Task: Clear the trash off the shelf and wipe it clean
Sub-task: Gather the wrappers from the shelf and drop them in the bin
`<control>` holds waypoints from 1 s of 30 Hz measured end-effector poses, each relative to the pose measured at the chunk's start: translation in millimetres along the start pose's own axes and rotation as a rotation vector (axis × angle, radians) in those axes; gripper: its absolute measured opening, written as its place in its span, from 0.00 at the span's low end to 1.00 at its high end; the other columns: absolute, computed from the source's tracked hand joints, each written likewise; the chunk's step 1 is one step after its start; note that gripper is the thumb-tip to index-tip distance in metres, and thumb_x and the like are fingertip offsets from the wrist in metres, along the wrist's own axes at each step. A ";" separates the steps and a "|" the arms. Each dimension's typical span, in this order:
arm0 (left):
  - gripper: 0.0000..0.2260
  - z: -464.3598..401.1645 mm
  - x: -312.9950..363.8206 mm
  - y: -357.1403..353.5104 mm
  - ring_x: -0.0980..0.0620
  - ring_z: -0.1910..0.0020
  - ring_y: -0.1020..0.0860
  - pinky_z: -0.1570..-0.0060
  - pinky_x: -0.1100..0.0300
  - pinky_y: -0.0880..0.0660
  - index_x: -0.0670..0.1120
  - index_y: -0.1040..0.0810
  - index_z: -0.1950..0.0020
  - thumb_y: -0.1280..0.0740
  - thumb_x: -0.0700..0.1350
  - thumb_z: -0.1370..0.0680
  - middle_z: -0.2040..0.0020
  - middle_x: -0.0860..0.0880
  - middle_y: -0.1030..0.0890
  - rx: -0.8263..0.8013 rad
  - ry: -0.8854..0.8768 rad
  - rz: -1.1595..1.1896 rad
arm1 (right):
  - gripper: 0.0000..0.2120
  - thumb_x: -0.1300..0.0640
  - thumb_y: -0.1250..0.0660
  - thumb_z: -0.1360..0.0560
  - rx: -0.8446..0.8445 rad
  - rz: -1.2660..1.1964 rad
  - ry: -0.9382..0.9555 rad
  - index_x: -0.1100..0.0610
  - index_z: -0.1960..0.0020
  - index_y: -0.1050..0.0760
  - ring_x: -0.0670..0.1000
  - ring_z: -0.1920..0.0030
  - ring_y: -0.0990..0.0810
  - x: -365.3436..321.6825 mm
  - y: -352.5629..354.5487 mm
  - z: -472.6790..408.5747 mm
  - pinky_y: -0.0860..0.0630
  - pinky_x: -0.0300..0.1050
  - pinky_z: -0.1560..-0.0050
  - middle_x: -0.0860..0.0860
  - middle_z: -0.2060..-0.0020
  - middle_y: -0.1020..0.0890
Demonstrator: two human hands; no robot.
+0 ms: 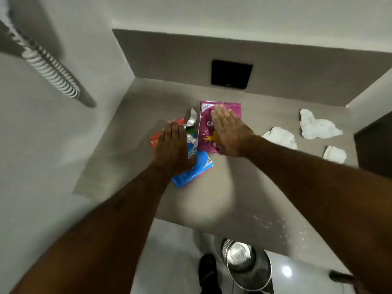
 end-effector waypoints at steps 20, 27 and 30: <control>0.12 -2.1 -25.0 4.4 0.36 0.49 0.19 0.53 0.57 0.23 0.42 0.16 0.47 0.28 0.33 0.29 0.45 0.38 0.23 -0.057 0.107 0.485 | 0.13 0.58 0.29 0.29 0.024 -0.593 -0.272 0.52 0.45 0.19 0.60 0.52 0.18 4.1 -8.1 6.3 0.21 0.47 0.52 0.56 0.49 0.19; 0.05 92.0 19.8 63.2 0.41 0.66 0.23 0.63 0.49 0.24 0.37 0.25 0.69 0.40 0.33 0.36 0.67 0.40 0.21 0.315 0.080 0.733 | 0.13 0.73 0.40 0.32 0.442 -1.305 -0.589 0.58 0.68 0.28 0.46 0.73 0.27 0.9 5.7 139.4 0.29 0.39 0.72 0.53 0.75 0.25; 0.06 160.5 61.9 49.7 0.44 0.64 0.22 0.61 0.56 0.26 0.42 0.25 0.69 0.40 0.36 0.39 0.66 0.43 0.20 0.210 0.096 0.878 | 0.09 0.62 0.44 0.32 0.506 -1.407 -0.677 0.52 0.67 0.30 0.43 0.78 0.28 -27.3 -2.4 234.0 0.31 0.37 0.77 0.52 0.75 0.25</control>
Point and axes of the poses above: each hand's wrist, its own z-axis away from the middle knuckle, its own y-axis out of the back of the hand, x = y × z, the point moved 8 cm from there along -z, towards the middle knuckle
